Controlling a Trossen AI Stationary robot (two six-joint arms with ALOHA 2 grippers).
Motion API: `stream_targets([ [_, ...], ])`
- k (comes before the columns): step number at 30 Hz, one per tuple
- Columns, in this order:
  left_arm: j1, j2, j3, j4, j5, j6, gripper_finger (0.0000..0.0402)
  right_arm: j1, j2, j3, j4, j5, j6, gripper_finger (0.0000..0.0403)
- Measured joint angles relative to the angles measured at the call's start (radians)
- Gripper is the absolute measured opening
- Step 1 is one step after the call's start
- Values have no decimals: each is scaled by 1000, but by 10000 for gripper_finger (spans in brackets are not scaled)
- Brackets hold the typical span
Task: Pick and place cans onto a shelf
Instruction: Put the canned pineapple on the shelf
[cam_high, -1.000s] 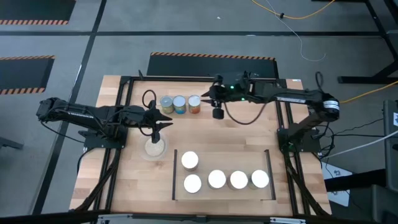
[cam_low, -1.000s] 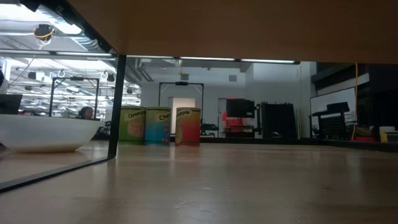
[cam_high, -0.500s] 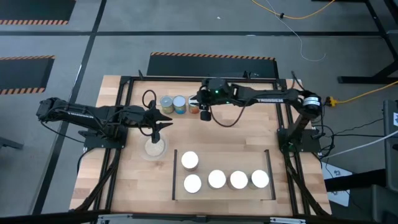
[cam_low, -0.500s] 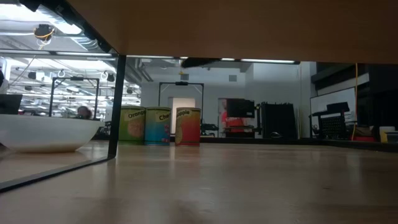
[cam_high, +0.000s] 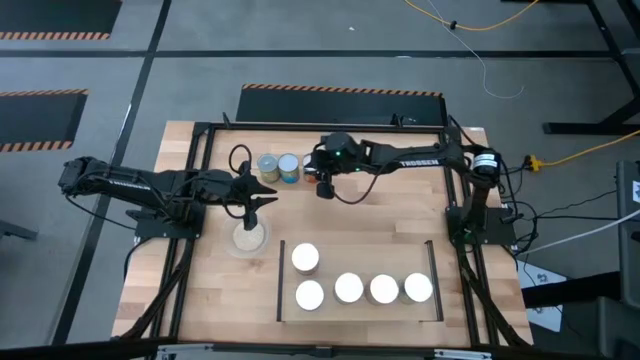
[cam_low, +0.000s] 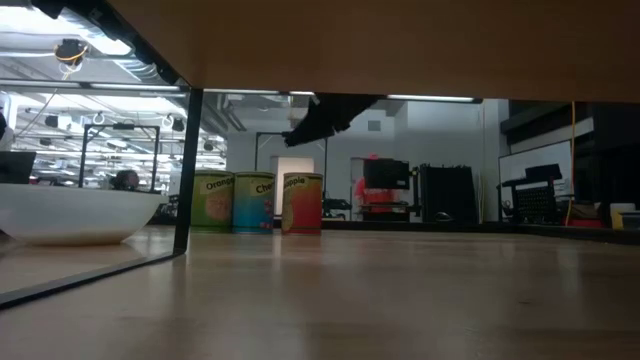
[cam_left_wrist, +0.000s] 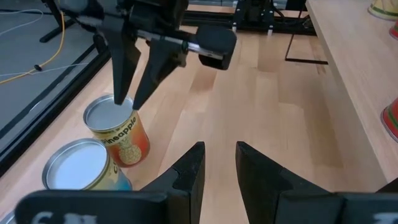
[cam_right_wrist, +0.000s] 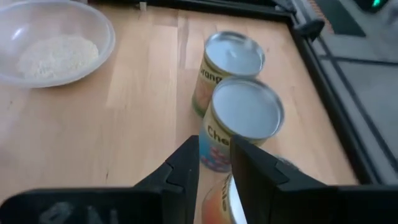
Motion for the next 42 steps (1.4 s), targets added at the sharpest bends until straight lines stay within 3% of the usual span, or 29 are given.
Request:
stream_targets([
  [6, 0, 0, 0, 0, 0, 0, 84, 0, 28, 0, -1, 6, 12, 95],
  [12, 0, 0, 0, -11, 0, 0, 84, 0, 60, 0, -2, 103, 14, 95],
  [21, 0, 0, 0, -19, 0, 0, 84, 1, 65, 0, 0, 140, 13, 95],
  [42, 0, 0, 0, -19, 0, 0, 84, 0, 66, -8, -38, 141, 38, 95],
])
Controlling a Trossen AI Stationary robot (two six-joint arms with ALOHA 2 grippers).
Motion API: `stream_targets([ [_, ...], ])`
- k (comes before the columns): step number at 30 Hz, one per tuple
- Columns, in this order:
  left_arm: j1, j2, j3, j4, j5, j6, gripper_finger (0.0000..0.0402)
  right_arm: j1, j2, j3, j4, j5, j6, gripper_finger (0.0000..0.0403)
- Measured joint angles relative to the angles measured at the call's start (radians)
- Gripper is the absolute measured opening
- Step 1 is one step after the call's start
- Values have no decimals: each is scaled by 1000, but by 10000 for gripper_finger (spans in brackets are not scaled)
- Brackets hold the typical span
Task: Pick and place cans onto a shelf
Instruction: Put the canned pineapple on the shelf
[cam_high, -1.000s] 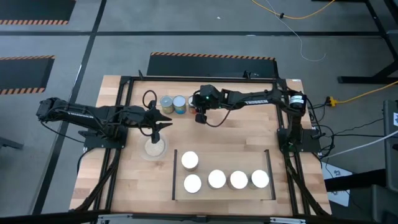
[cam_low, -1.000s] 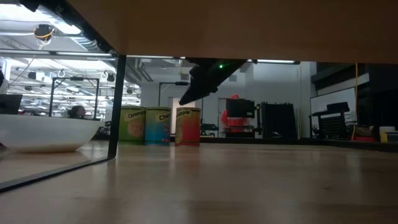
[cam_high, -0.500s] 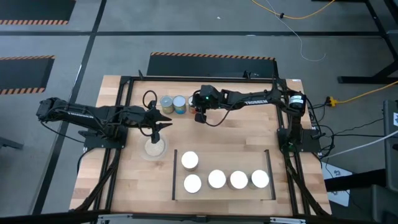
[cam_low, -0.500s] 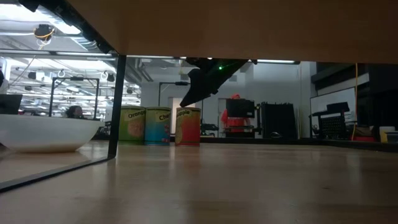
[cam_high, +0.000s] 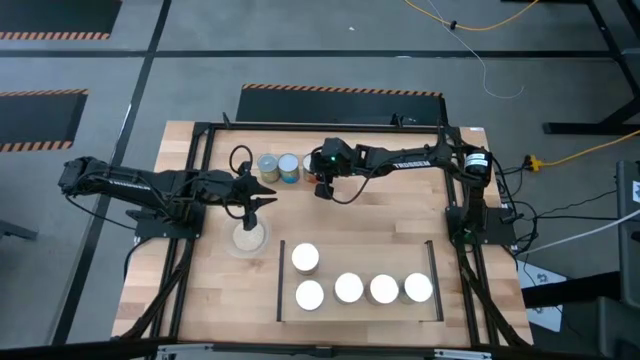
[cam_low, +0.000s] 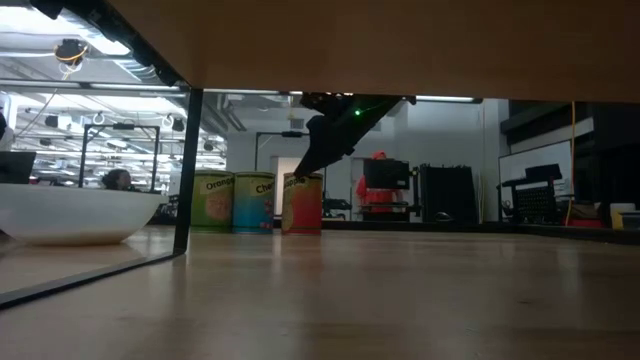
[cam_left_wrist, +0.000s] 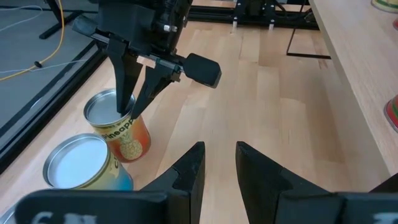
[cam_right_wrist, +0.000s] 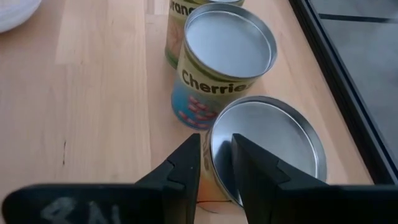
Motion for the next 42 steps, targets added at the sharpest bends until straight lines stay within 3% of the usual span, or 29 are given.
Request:
stream_targets([
  [14, 0, 0, 0, 0, 0, 0, 84, -13, -2, 1, -34, 13, 0, 92],
  [26, 0, 0, 0, 0, 0, 0, 84, -28, -3, 2, -39, 17, 0, 11],
  [42, 0, 0, 0, -22, 0, 0, 84, -28, -45, -4, -85, 10, -1, 2],
])
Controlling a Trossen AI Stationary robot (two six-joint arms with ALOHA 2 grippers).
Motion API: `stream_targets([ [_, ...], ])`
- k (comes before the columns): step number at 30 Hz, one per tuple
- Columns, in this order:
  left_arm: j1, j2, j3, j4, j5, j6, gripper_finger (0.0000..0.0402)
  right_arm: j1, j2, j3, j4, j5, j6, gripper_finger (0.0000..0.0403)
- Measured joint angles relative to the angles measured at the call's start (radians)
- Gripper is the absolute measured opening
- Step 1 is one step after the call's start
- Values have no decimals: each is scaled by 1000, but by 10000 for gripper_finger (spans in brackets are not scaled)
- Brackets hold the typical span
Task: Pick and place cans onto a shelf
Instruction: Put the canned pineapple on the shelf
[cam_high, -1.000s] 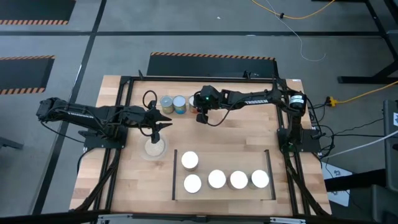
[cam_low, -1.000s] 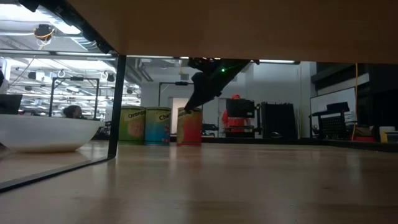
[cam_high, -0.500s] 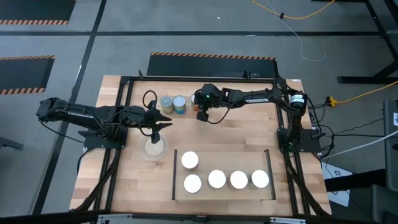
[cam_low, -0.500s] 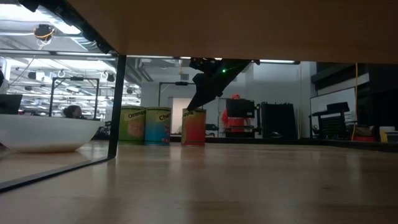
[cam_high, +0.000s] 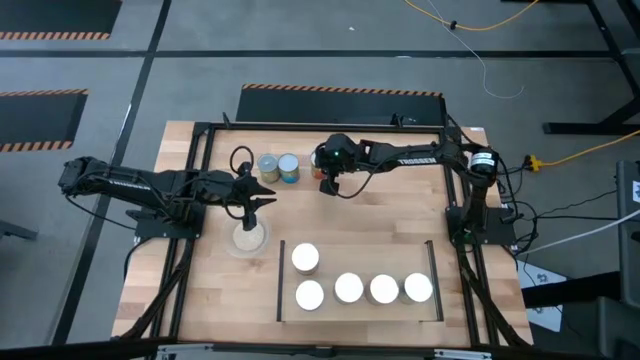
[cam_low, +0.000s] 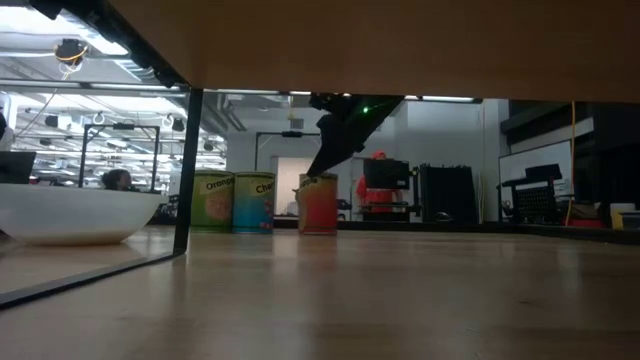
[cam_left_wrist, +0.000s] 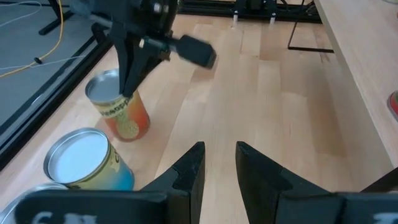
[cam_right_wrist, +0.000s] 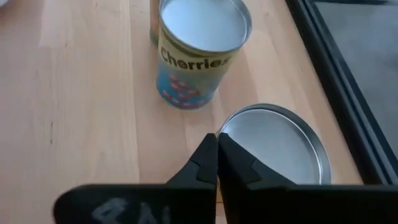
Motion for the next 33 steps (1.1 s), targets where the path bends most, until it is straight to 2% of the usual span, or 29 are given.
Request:
stream_targets([
  [8, 0, 0, 0, -5, 4, 0, 84, 0, -122, 48, -174, -72, 0, 1],
  [16, 0, 0, 0, -12, 4, 0, 84, 16, -257, 207, -474, -112, -3, 1],
  [25, 0, 0, 0, -11, 4, 0, 84, 70, -439, 376, -736, -215, -3, 0],
  [33, 0, 0, 0, -11, 3, 0, 84, 169, -588, 384, -917, -241, -9, 0],
])
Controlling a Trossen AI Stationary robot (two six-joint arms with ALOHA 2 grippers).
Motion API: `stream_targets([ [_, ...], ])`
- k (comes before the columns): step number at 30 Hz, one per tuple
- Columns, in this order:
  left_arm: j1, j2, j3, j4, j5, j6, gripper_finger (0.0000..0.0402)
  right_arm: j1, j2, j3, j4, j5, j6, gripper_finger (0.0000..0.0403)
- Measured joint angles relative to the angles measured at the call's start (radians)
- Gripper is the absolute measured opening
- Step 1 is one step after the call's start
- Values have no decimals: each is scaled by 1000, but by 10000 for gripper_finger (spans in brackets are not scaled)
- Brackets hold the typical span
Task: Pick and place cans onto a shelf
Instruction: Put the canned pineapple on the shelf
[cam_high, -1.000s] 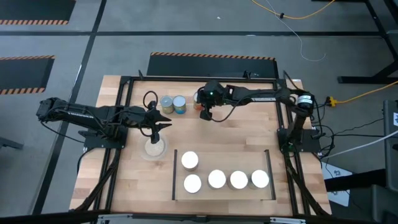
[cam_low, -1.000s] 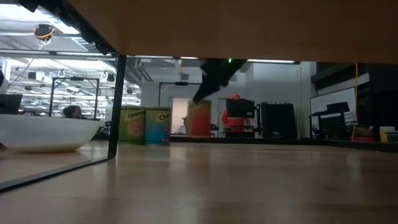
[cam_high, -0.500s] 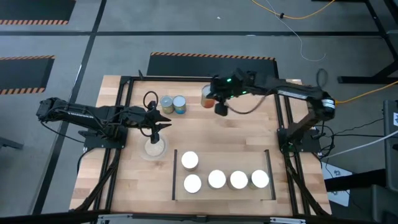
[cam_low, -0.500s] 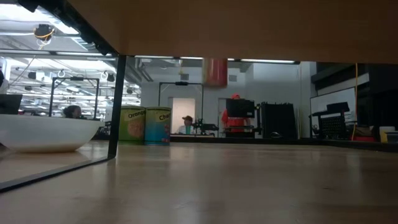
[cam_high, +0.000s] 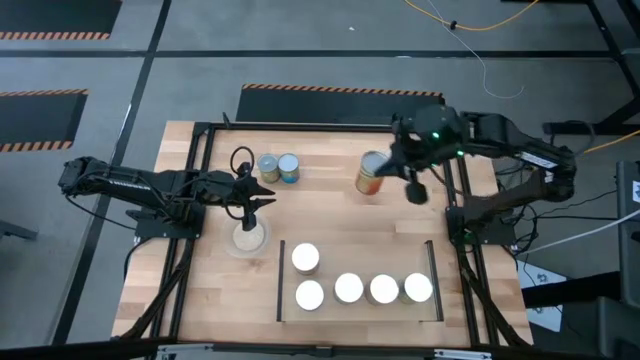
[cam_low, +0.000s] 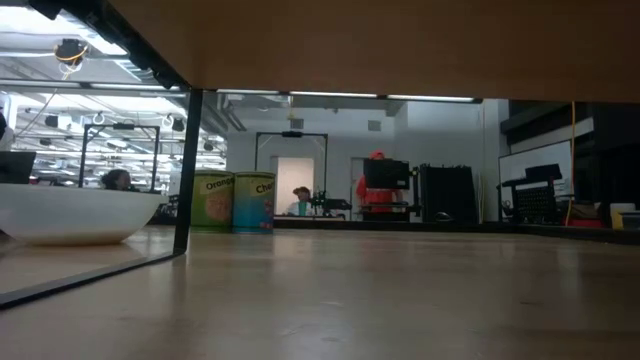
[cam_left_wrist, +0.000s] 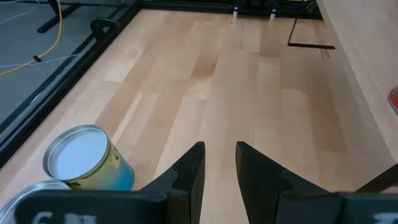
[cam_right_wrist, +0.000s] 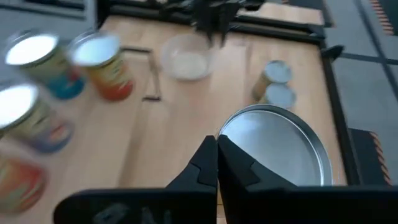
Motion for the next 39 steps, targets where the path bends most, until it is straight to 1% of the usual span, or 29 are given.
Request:
stream_targets([
  [3, 0, 0, 0, 0, -8, 0, 84, 58, -24, 0, -68, 0, -24, 0],
  [10, 0, 0, 0, 1, -8, -1, 84, 201, -31, -1, -186, 1, -68, 0],
  [18, 0, 0, 0, 5, -8, -9, 84, 356, -42, -16, -259, 2, -62, 0],
  [20, 0, 0, 0, 5, -8, -10, 84, 391, -67, -60, -247, 3, -45, 0],
  [23, 0, 0, 0, 5, -8, -11, 84, 432, -134, -174, -183, 10, -21, 0],
  [28, 0, 0, 0, 5, -8, -12, 84, 476, -268, -360, 1, 10, -17, 0],
  [34, 0, 0, 0, 5, -8, -60, 84, 514, -397, -509, 84, 10, 8, 0],
  [39, 0, 0, 0, 4, -8, -64, 84, 542, -452, -595, 123, 3, 6, 0],
])
